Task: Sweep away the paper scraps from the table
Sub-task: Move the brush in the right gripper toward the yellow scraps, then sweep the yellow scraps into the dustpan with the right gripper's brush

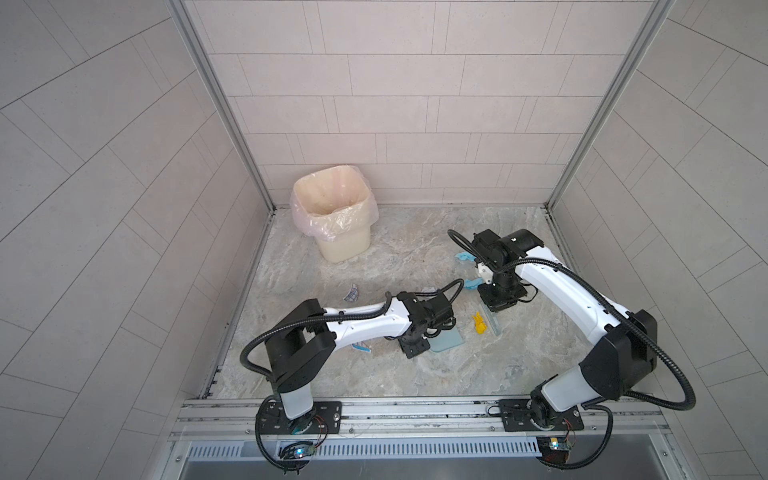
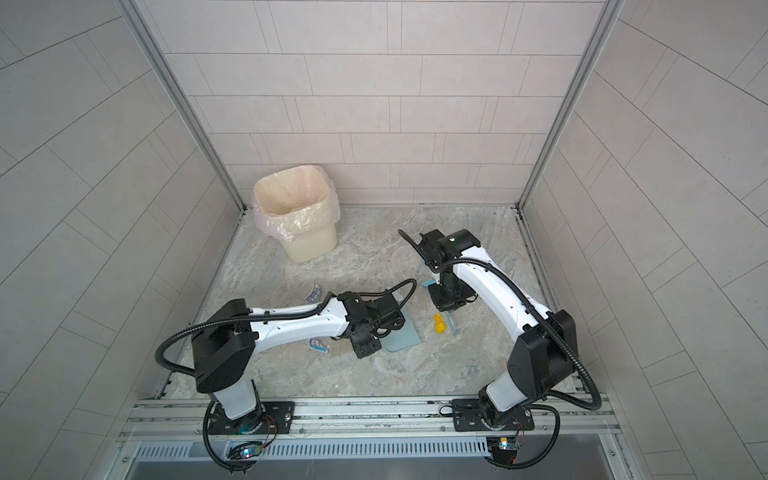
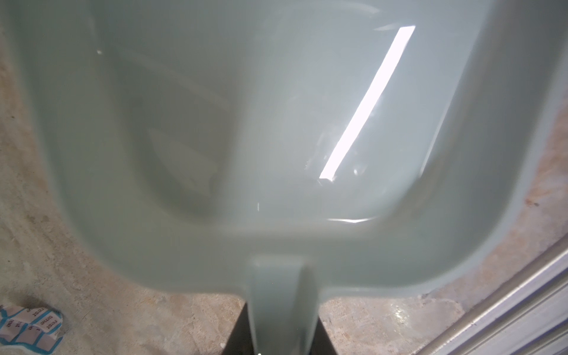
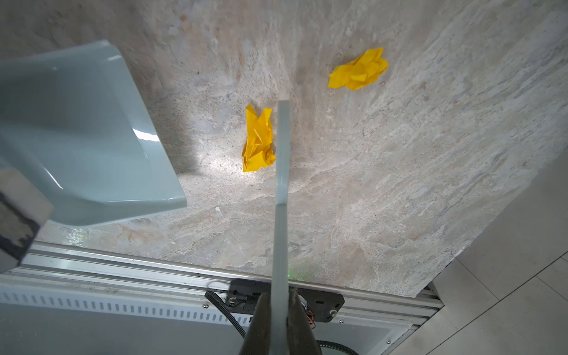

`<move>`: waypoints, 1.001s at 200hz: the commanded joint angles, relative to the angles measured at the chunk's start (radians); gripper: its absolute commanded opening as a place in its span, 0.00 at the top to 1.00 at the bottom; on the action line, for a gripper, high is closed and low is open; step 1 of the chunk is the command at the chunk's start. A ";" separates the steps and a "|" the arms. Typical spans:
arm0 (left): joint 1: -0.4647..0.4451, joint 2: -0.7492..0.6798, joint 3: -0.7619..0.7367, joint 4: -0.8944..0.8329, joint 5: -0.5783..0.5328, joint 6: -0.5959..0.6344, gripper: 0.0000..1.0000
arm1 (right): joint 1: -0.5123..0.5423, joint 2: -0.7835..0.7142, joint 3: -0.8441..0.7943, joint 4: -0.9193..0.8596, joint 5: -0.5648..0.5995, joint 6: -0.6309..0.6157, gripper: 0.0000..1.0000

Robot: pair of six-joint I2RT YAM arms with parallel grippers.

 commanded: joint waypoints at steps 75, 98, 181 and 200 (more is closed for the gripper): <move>-0.007 0.107 0.118 -0.033 0.046 0.107 1.00 | -0.062 0.020 -0.001 -0.016 0.013 -0.031 1.00; -0.008 0.137 0.143 -0.042 0.055 0.115 1.00 | -0.063 0.028 -0.008 -0.014 0.002 -0.036 1.00; 0.002 0.233 0.240 -0.110 0.052 0.128 1.00 | -0.059 0.022 -0.027 -0.004 -0.058 -0.034 1.00; 0.005 0.247 0.259 -0.128 0.057 0.132 1.00 | -0.053 0.014 -0.035 0.000 -0.082 -0.033 1.00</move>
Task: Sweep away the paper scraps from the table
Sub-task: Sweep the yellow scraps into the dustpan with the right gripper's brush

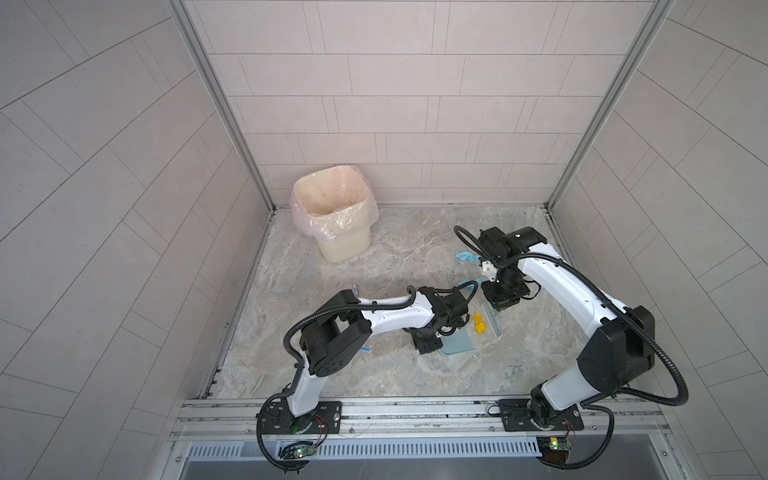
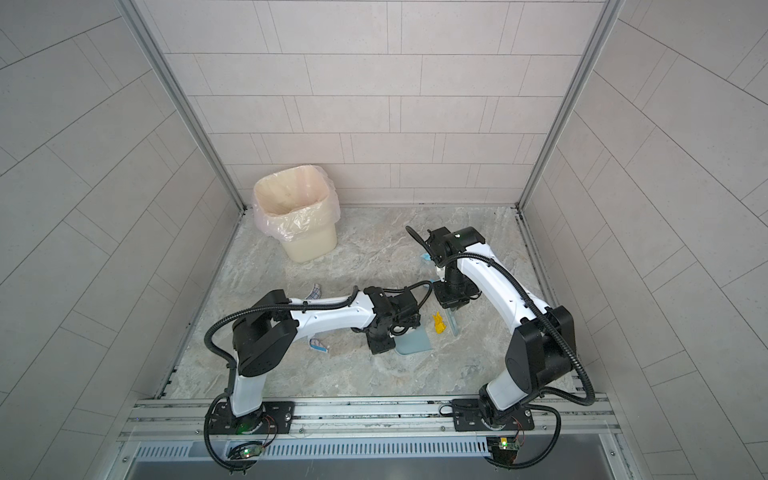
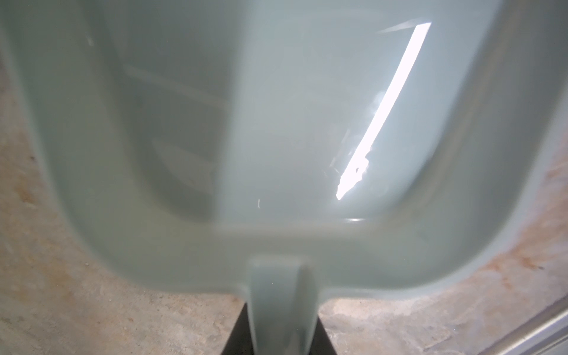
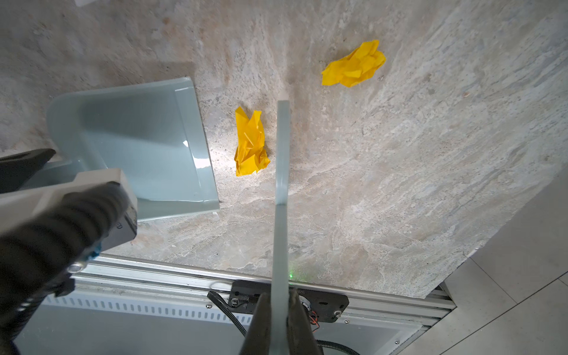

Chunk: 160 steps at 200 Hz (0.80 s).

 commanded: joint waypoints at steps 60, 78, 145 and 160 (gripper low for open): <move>0.014 0.041 0.067 -0.073 0.011 0.028 1.00 | 0.044 -0.062 -0.043 -0.007 -0.153 0.014 1.00; 0.015 0.045 0.071 -0.074 0.011 0.029 1.00 | 0.058 -0.088 -0.049 0.001 -0.231 0.024 1.00; 0.018 0.030 0.049 -0.047 0.003 0.014 1.00 | 0.056 -0.166 -0.056 -0.034 -0.325 0.042 1.00; 0.021 0.020 0.039 -0.034 -0.003 0.008 1.00 | 0.023 -0.170 -0.053 -0.059 -0.276 0.031 1.00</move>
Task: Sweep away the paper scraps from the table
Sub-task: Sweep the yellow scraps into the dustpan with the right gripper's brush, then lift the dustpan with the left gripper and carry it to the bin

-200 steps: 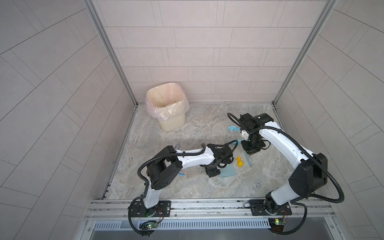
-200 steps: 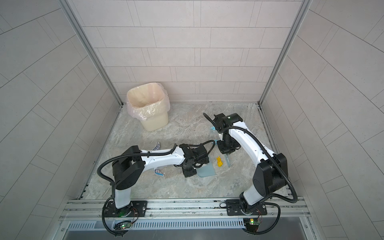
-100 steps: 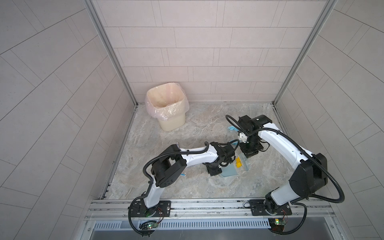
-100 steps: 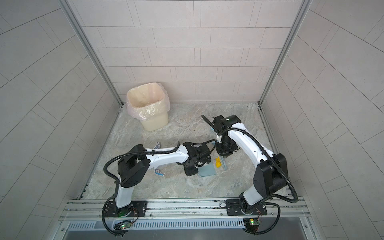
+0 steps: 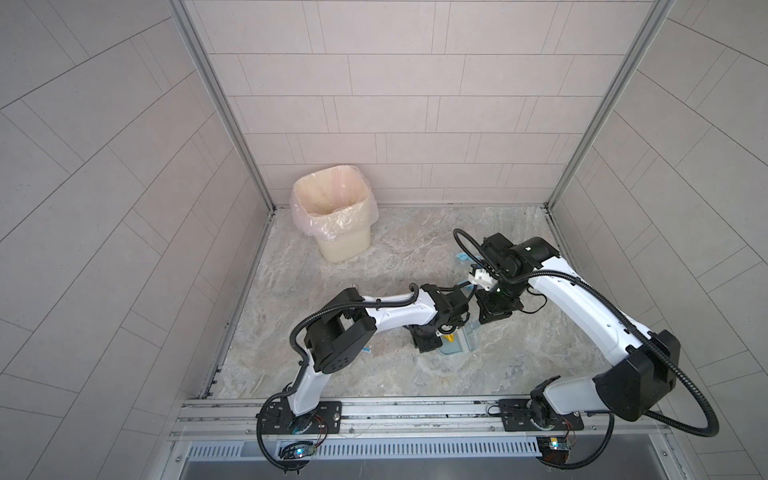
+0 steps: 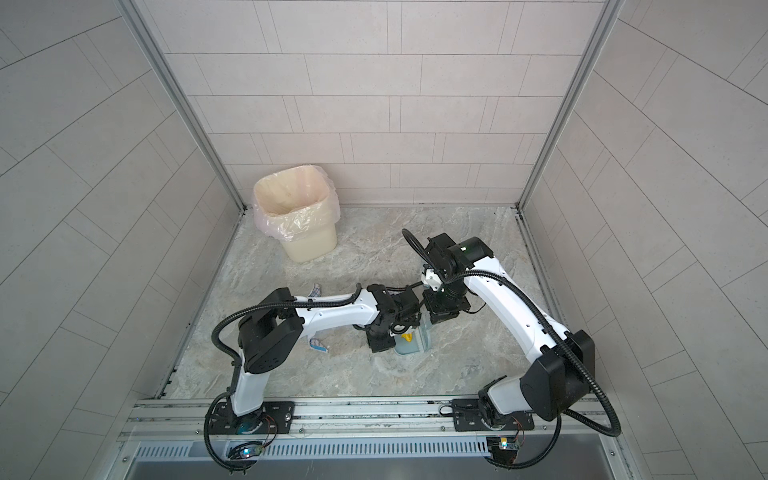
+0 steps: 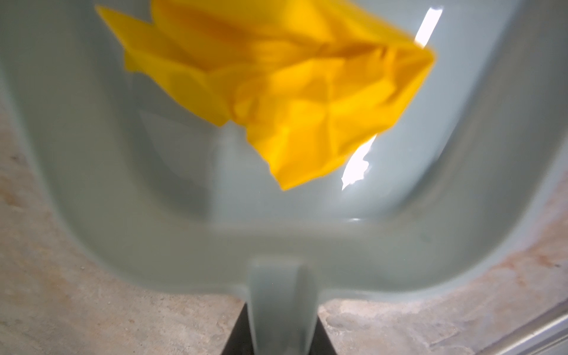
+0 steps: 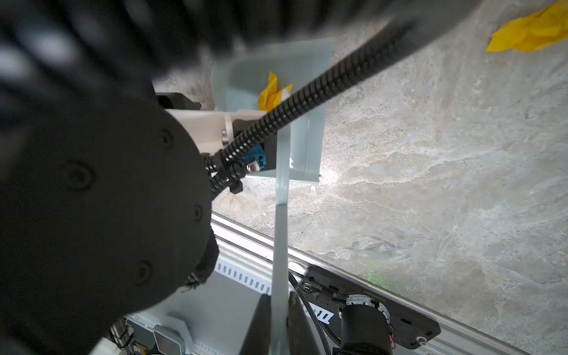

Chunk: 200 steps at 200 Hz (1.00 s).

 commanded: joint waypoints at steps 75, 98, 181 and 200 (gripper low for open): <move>0.020 -0.122 -0.085 0.100 -0.021 -0.070 1.00 | -0.192 -0.081 0.017 -0.088 0.070 -0.038 1.00; 0.027 -0.175 -0.112 0.112 -0.026 -0.100 1.00 | -0.220 -0.108 -0.020 -0.065 0.055 -0.035 1.00; 0.110 -0.414 -0.110 -0.012 -0.087 -0.193 1.00 | -0.255 -0.173 -0.125 0.050 -0.041 -0.006 1.00; 0.138 -0.457 -0.081 -0.075 -0.129 -0.213 1.00 | -0.255 -0.178 -0.141 0.062 -0.053 -0.003 1.00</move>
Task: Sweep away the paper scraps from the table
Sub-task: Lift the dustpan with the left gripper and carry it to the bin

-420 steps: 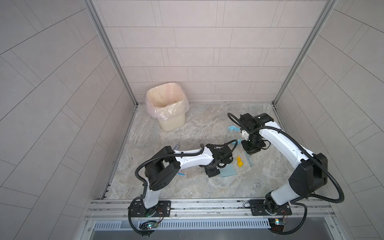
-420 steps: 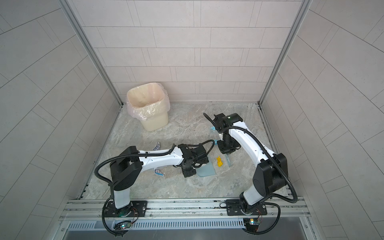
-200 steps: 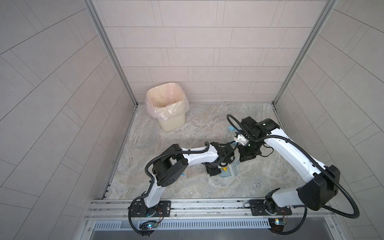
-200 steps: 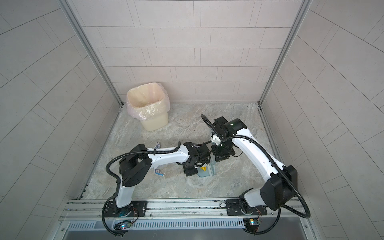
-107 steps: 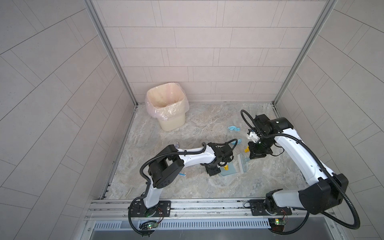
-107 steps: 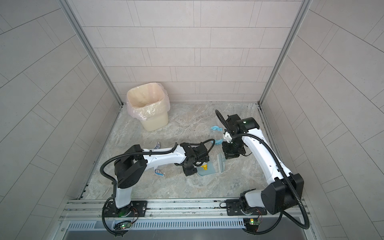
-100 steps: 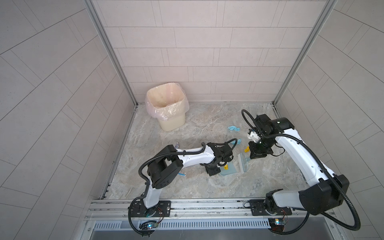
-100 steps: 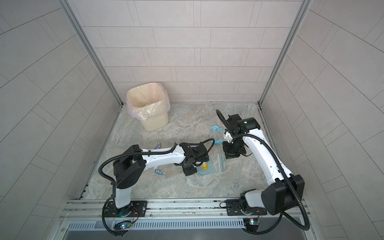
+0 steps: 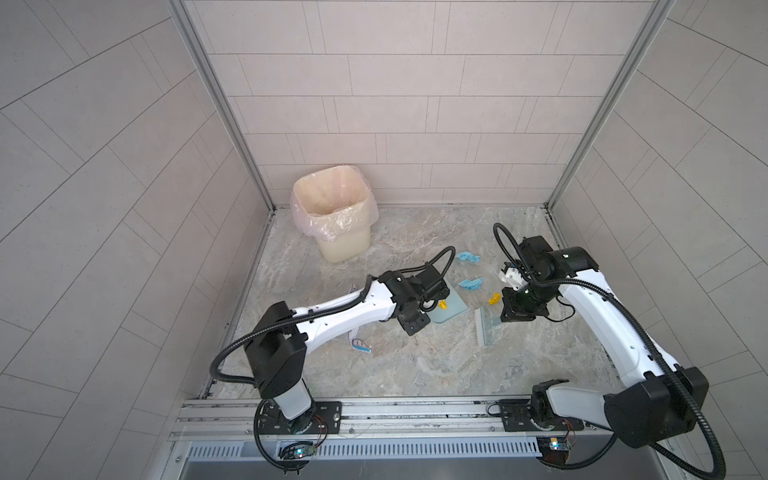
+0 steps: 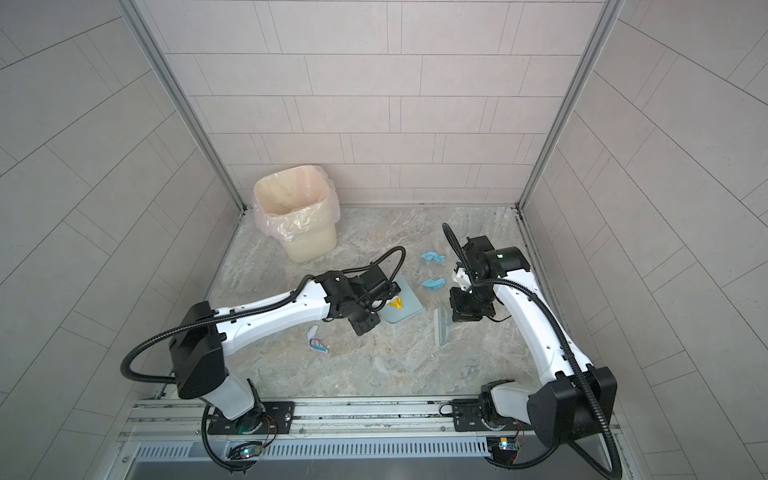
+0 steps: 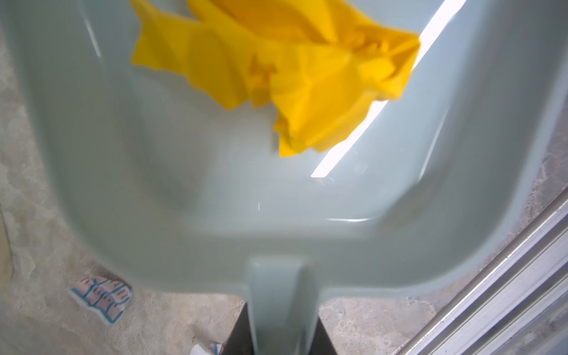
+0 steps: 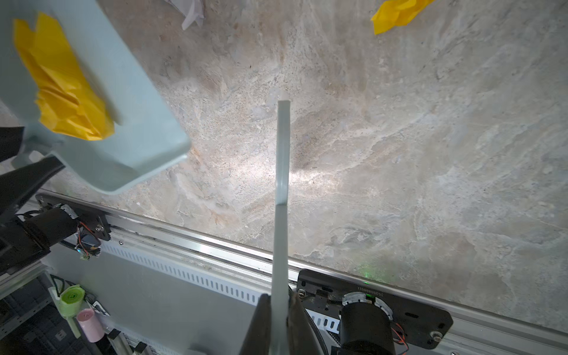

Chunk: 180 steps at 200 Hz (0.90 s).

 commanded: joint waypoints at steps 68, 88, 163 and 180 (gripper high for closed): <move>0.181 -0.168 0.173 -0.313 -0.151 -0.076 1.00 | -0.004 -0.077 -0.035 0.044 -0.037 -0.007 1.00; 0.242 -0.173 0.236 -0.376 -0.163 -0.072 1.00 | -0.005 -0.079 -0.037 0.047 -0.043 -0.013 1.00; 0.511 -0.189 0.397 -0.459 -0.213 -0.057 1.00 | -0.006 -0.064 -0.033 0.045 -0.050 -0.025 1.00; 0.582 -0.203 0.409 -0.450 -0.217 -0.057 1.00 | -0.008 -0.064 -0.031 0.045 -0.055 -0.028 1.00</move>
